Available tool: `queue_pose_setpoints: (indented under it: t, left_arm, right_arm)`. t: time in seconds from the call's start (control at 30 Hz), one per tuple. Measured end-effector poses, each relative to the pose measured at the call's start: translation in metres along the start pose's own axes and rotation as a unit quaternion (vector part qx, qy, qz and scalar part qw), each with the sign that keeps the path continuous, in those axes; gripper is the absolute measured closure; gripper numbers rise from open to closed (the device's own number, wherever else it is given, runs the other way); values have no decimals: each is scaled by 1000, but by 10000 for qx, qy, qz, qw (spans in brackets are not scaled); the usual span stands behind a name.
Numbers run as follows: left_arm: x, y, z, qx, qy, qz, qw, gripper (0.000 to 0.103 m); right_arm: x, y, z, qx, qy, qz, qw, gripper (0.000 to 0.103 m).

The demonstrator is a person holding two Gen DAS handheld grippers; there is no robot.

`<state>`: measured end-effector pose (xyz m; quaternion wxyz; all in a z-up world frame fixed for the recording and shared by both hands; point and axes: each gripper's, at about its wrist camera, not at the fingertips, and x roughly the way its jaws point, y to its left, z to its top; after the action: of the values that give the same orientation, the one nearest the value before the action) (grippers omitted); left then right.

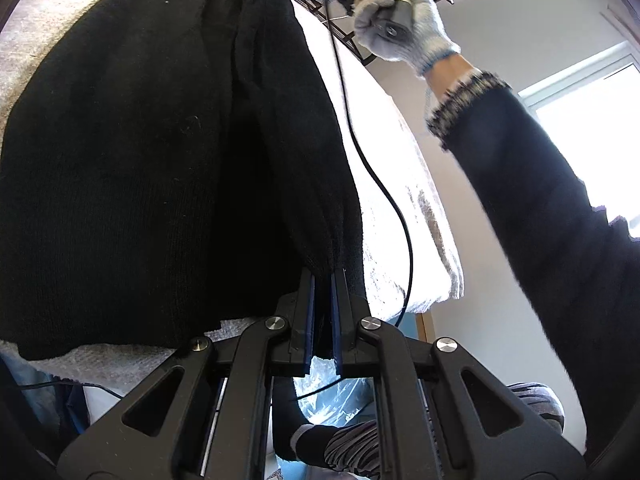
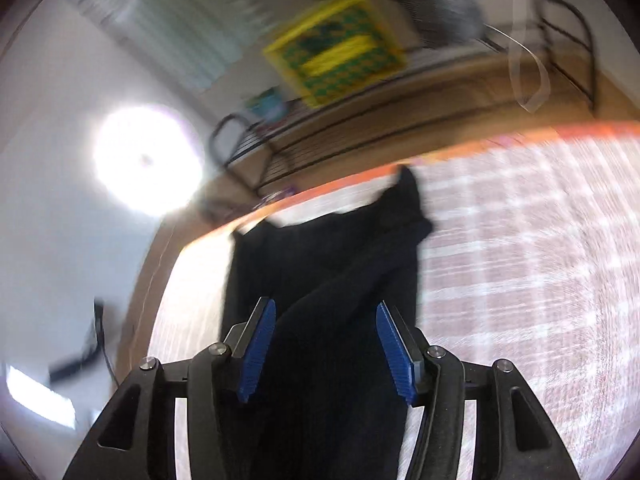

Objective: Fold large clothes

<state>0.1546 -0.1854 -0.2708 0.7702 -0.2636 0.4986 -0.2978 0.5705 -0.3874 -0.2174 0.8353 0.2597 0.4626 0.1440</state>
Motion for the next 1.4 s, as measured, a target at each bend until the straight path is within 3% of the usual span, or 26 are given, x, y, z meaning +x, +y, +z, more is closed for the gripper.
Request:
queue_pose_setpoints:
  t: [0.13,0.2,0.27,0.33,0.47,0.57,0.67,0.7,0.73,0.77,0.9,1.0,1.1,1.3,1.4]
  left_arm:
    - [3,0,-1,59,12,-1,10000,98]
    - [1,2,-1,61,18,-22,10000,98]
    - [1,5,0,26,34,-51,10000,98]
    - [0,8,1,12,51,-75,10000,98]
    - [0,8,0,28,41,-106,9999,98]
    - [1,9,-1,-29,54,-161,9999,98]
    - [-1,12,1,-30,61,-196,9998,98]
    - [-1,12,1,-22,61,-197,9998,98]
    - [-2,13,1,-28,65,-202,9998,98]
    - [-3,14,1,-57,67,-212,9997,98]
    - [-7,18,2,-127,29,-228,9997,98]
    - [-11,22,2,-273,5,-324,9991,98]
    - [-17,19,0,-126,-130,-187,9997,98]
    - [-25,12,-7,275,-202,97,9994,98]
    - [-27,3,-17,556,-9,260,9981,98]
  right_arm:
    - [33,-7,15,236,62,-277,9993,47]
    - [47,-7,23,213,58,-437,9988,52]
    - [57,-4,25,108,95,-579,9982,81]
    - [66,3,31,-41,98,-757,9971,100]
    - [68,24,41,-562,-56,-643,9963,101]
    - [96,37,40,-909,176,-982,9908,101]
    - [129,38,34,-945,533,-943,9896,98]
    - [130,41,33,-1060,472,-1007,9881,95]
    - [130,47,33,-1171,475,-1022,9867,77]
    - [125,51,34,-1189,502,-912,9874,67]
    - [60,58,33,-1097,129,-487,9927,67]
    - [-12,54,21,-1059,-101,-155,9942,66]
    - [-92,50,-8,-1100,-297,153,9934,63]
    - [-232,62,-115,-1356,-524,201,9892,61]
    - [-264,59,-176,-1479,-443,-56,9880,60]
